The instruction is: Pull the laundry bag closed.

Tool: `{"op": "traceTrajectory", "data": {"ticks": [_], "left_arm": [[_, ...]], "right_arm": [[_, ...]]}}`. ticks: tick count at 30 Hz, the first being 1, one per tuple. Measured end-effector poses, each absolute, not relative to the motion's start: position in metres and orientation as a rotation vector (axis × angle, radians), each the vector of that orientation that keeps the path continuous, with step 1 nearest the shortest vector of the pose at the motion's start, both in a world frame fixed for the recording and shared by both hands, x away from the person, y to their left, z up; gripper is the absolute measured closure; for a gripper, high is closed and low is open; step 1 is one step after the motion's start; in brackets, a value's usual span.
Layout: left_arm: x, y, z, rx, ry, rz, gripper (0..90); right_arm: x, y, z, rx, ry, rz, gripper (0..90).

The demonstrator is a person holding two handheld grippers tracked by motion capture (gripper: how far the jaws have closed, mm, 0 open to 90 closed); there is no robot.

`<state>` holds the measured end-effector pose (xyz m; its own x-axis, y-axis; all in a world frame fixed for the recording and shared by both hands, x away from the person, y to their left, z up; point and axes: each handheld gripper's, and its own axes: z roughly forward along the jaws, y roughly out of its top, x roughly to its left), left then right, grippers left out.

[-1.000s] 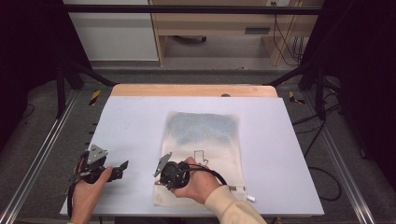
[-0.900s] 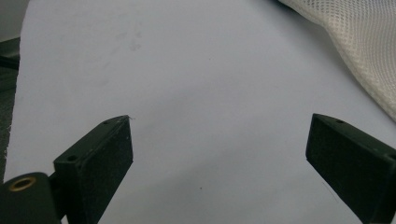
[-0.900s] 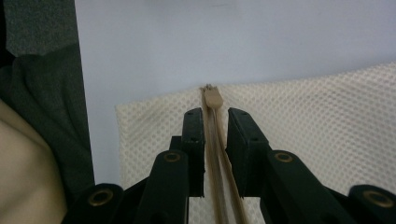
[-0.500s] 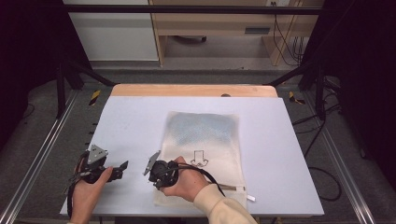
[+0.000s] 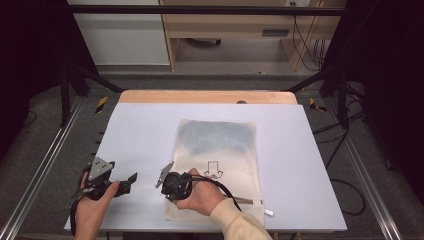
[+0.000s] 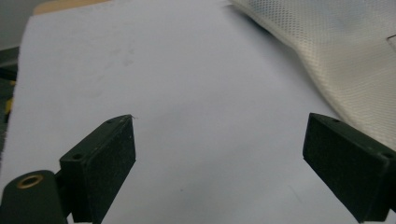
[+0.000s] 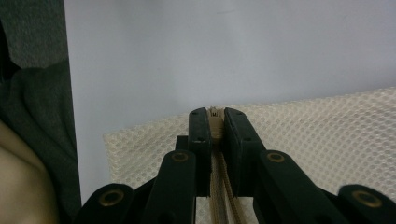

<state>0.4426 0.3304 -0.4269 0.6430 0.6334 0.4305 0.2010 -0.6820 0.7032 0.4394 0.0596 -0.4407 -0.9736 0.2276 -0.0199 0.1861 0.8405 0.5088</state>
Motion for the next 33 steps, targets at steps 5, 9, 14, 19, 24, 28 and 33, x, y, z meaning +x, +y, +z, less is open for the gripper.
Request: {"op": "traceTrajectory", "data": {"ticks": [5,9,14,19,24,28,33], "left_arm": [[0.423,0.317,-0.422,2.407,0.549,0.955,11.1],[0.416,0.315,-0.424,2.458,0.435,0.896,10.7],[0.399,0.302,-0.422,2.322,0.588,0.915,10.5],[0.4,0.295,-0.422,2.341,0.536,0.909,8.4],[0.406,0.294,-0.424,2.38,0.491,0.866,8.4],[0.41,0.293,-0.428,2.34,0.421,0.713,11.5],[0.406,0.282,-0.432,2.316,0.441,0.675,9.5]], "right_arm": [[0.435,0.046,-0.435,0.349,2.887,0.945,82.0],[0.434,0.039,-0.434,0.34,2.886,0.963,82.0],[0.437,0.035,-0.429,0.36,2.872,1.025,82.1],[0.438,0.034,-0.428,0.346,2.857,1.043,82.1],[0.439,0.035,-0.429,0.341,2.851,1.046,82.1],[0.439,0.036,-0.431,0.327,2.846,1.054,82.1],[0.438,0.036,-0.432,0.315,2.842,1.063,82.1]]}}
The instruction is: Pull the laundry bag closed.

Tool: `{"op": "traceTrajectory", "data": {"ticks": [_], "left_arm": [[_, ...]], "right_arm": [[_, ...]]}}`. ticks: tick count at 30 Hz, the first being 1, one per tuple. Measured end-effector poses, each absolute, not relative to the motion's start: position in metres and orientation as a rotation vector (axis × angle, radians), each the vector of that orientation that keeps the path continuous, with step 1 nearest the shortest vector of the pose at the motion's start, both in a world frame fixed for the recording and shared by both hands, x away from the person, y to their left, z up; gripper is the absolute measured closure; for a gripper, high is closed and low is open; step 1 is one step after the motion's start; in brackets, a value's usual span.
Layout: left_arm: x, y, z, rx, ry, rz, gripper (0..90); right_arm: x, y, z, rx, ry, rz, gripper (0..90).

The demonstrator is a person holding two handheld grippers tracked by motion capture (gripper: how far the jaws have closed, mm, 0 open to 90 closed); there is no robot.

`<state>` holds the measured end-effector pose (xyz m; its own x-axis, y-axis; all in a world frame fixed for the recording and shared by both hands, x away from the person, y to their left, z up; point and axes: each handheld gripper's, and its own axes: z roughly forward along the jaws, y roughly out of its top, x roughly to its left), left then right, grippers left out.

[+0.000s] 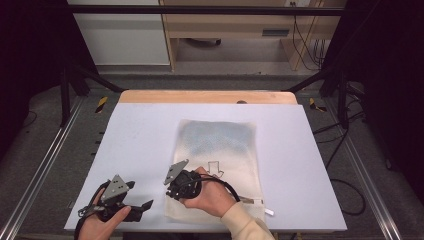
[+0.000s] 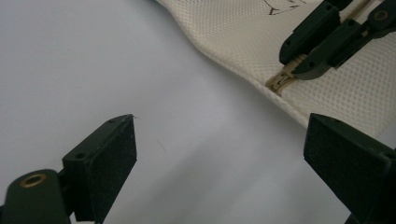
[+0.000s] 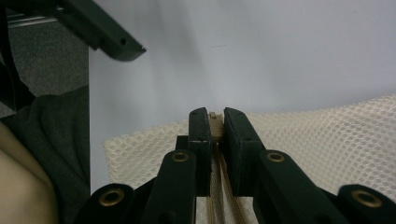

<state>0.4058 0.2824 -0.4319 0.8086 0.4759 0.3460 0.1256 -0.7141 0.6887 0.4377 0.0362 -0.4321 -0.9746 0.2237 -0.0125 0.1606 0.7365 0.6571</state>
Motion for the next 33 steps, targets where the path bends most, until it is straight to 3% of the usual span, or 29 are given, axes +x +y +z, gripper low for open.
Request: {"op": "traceTrajectory", "data": {"ticks": [3,7,18,21,33], "left_arm": [[0.404,0.273,-0.433,2.369,0.432,0.719,8.7],[0.408,0.267,-0.436,2.341,0.406,0.652,8.2],[0.404,0.236,-0.441,2.333,0.404,0.631,7.8],[0.412,0.23,-0.445,2.309,0.381,0.564,7.9],[0.422,0.22,-0.454,2.325,0.35,0.531,10.1]], "right_arm": [[0.438,0.036,-0.432,0.312,2.837,1.061,82.1],[0.438,0.036,-0.431,0.314,2.833,1.068,82.1],[0.438,0.035,-0.431,0.308,2.835,1.078,82.0],[0.438,0.035,-0.432,0.309,2.828,1.089,82.1],[0.437,0.031,-0.427,0.314,2.807,1.113,82.1]]}}
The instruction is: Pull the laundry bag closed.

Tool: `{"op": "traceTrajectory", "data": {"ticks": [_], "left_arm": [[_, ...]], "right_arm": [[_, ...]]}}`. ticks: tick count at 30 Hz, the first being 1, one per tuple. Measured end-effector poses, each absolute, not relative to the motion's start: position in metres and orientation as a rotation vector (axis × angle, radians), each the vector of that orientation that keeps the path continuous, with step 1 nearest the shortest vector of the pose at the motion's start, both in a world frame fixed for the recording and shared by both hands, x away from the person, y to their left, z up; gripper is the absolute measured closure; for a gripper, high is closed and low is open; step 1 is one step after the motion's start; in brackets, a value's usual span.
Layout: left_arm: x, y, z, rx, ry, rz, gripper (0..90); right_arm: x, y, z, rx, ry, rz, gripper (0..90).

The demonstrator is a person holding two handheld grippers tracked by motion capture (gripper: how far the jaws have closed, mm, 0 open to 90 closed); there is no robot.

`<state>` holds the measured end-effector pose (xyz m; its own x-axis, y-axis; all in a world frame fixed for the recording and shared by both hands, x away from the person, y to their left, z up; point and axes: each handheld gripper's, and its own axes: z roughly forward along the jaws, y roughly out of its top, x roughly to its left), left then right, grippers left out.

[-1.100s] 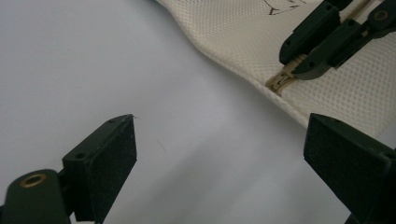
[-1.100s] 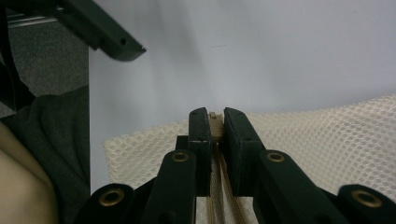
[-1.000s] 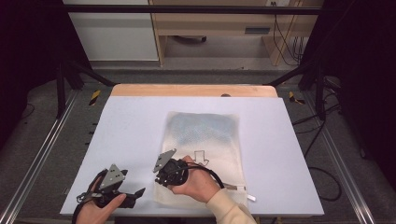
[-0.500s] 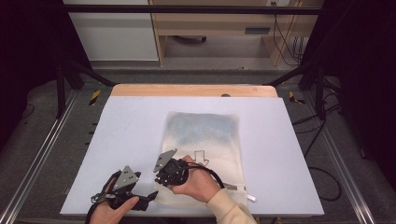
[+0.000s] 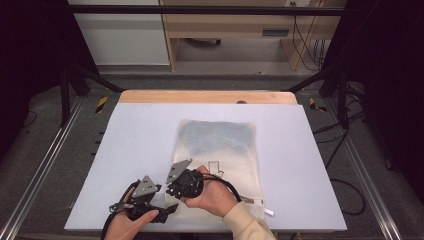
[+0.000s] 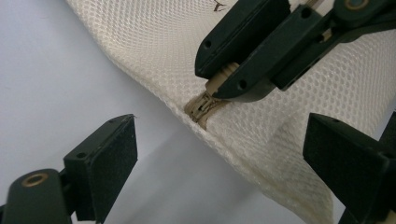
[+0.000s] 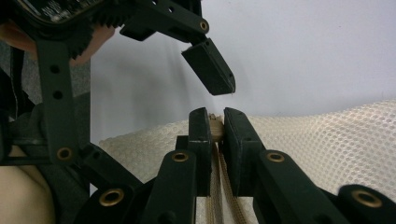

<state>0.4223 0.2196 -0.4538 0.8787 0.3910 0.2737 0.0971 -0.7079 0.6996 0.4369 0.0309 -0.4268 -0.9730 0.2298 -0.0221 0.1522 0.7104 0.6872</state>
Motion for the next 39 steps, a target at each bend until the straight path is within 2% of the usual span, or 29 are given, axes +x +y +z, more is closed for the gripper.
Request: {"op": "traceTrajectory", "data": {"ticks": [4,12,32,39], "left_arm": [[0.427,0.22,-0.454,2.335,0.315,0.521,15.8],[0.433,0.222,-0.459,2.334,0.298,0.457,17.9],[0.443,0.217,-0.47,2.264,0.262,0.3,31.9],[0.448,0.212,-0.474,2.246,0.229,0.256,33.5]], "right_arm": [[0.438,0.031,-0.427,0.3,2.803,1.112,82.1],[0.438,0.03,-0.426,0.317,2.799,1.119,82.1],[0.439,0.028,-0.424,0.331,2.788,1.143,82.1],[0.438,0.028,-0.423,0.335,2.789,1.142,82.0]]}}
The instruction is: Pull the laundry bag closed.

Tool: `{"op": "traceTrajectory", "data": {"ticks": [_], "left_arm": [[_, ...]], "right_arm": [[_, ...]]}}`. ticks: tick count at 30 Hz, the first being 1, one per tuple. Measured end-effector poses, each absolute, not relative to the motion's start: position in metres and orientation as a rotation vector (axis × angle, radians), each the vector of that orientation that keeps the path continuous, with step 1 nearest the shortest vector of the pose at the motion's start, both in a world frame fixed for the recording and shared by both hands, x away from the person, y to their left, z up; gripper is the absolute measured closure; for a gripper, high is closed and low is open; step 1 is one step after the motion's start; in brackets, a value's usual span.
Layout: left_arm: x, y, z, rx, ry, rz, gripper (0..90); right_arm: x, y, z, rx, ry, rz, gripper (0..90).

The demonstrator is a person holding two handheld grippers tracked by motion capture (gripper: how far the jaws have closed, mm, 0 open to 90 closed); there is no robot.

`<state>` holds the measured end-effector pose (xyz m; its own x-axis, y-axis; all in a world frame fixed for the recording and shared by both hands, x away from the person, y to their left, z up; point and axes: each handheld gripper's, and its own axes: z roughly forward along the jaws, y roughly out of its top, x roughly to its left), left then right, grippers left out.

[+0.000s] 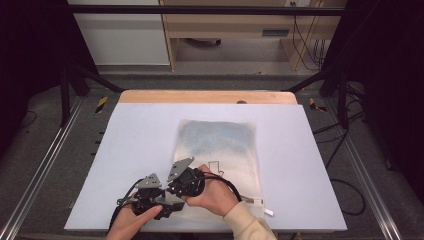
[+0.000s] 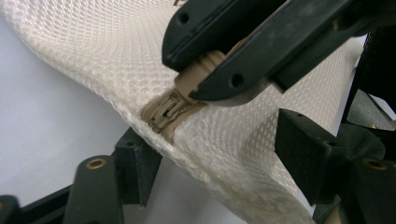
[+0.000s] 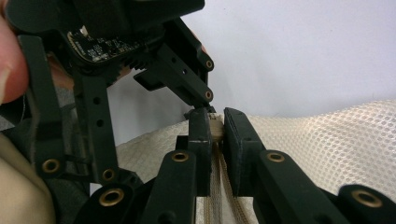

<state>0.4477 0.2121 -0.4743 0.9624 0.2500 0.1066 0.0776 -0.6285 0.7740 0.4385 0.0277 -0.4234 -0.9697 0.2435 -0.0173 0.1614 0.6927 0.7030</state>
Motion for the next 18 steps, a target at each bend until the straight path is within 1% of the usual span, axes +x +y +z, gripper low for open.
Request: {"op": "traceTrajectory", "data": {"ticks": [9,13,15,16,18], "left_arm": [[0.452,0.222,-0.474,2.205,0.242,0.211,41.8],[0.455,0.223,-0.477,2.191,0.255,0.181,43.1],[0.457,0.222,-0.477,2.196,0.242,0.184,46.0],[0.457,0.222,-0.478,2.198,0.238,0.183,46.0],[0.458,0.221,-0.478,2.204,0.233,0.189,49.4]], "right_arm": [[0.438,0.027,-0.423,0.333,2.79,1.138,82.0],[0.439,0.028,-0.424,0.332,2.793,1.138,82.0],[0.438,0.028,-0.424,0.334,2.792,1.134,82.0],[0.438,0.028,-0.424,0.334,2.792,1.134,82.0],[0.438,0.028,-0.424,0.333,2.792,1.134,82.1]]}}
